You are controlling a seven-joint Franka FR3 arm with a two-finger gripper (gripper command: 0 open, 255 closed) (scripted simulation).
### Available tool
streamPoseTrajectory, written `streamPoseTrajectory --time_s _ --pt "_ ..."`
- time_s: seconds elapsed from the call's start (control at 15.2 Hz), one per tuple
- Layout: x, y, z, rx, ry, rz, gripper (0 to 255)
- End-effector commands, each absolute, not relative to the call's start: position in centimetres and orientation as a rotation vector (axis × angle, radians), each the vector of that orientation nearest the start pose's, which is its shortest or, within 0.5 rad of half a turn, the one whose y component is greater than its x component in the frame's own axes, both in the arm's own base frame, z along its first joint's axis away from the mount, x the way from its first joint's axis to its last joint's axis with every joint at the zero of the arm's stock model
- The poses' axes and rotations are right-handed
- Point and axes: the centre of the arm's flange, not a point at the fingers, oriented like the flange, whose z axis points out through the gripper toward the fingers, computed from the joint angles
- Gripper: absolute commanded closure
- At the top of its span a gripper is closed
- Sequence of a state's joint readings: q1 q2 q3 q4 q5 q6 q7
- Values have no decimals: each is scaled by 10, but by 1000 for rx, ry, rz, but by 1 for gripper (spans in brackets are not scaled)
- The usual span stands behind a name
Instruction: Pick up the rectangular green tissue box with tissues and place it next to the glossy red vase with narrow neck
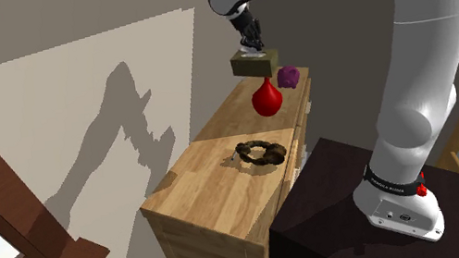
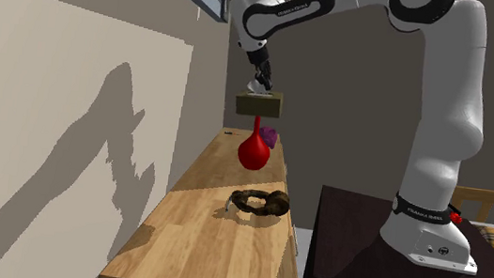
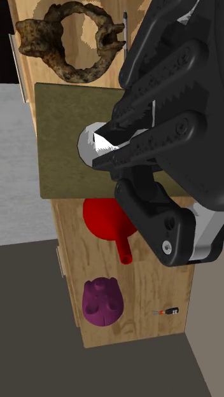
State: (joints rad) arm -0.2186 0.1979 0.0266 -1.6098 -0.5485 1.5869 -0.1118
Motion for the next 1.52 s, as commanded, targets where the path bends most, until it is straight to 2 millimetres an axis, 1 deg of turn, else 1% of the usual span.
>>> streamPoseTrajectory --time_s 0.0,0.13,0.2,1.45 --pt "576 -198 507 -3600 13 544 255" --pt "573 -224 508 -3600 13 544 255" --pt "571 -241 508 -3600 13 544 255" --pt "571 -241 407 -3600 13 544 255"
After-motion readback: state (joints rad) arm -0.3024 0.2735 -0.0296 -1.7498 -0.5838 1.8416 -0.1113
